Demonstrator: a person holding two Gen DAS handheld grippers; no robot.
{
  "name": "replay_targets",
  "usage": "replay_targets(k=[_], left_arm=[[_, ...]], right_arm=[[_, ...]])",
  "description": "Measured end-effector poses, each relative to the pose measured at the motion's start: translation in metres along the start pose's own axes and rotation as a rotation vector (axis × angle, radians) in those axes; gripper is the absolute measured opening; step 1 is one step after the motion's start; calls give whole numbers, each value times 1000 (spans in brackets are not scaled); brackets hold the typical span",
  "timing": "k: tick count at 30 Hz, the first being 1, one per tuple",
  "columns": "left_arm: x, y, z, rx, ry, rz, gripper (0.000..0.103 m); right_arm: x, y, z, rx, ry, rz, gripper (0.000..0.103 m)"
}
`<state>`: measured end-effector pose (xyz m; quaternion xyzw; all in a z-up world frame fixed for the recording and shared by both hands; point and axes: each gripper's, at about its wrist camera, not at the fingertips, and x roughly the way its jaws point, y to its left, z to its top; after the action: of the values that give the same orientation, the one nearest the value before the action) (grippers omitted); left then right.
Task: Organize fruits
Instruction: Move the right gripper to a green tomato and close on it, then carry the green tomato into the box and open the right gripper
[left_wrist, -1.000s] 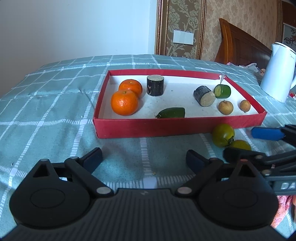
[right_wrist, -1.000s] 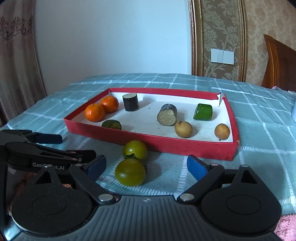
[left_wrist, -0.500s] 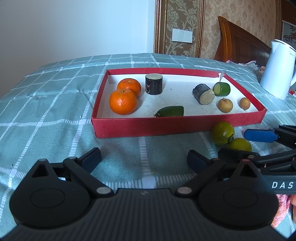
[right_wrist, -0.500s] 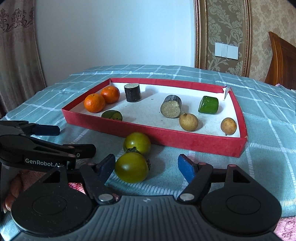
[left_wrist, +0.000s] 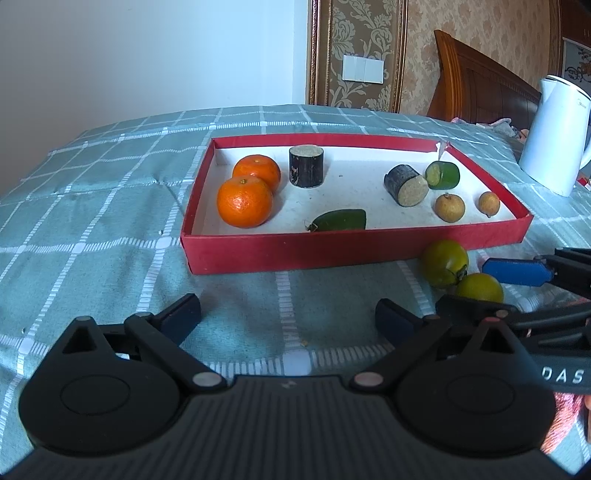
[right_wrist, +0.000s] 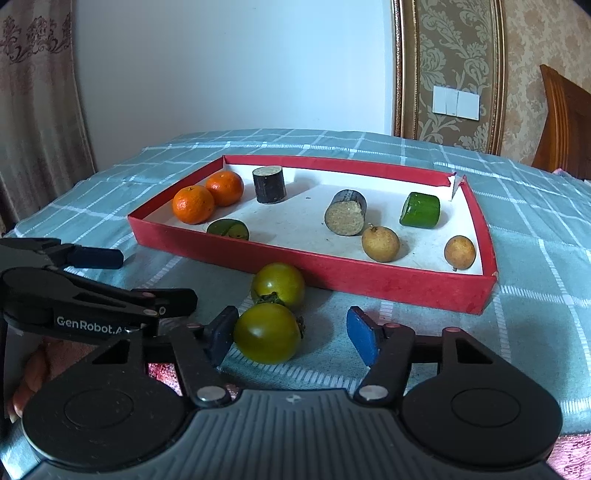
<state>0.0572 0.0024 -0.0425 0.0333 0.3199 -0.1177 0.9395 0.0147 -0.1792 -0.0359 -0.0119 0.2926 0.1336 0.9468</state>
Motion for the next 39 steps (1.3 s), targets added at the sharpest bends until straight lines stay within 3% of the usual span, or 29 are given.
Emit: replay_targets(k=[9,12,14,19,39], left_arm=[[0,0,0,-1,0,-1,102],[0,0,0,-1,0,-1,102],[0,0,0,-1,0,-2,102],[0,0,0,0,1,-2,103],[1,0,0,0,3,3,103]], right_arm=[[-3,5,-1,-31,-9,-6,57],[-3,8,-2,-44,-5,1,51],[-3,10,-2,-53,1,13,40],[-4,12,-3,-64,-1,9,36],[-10,7,-5,-51,-9,-40,36]])
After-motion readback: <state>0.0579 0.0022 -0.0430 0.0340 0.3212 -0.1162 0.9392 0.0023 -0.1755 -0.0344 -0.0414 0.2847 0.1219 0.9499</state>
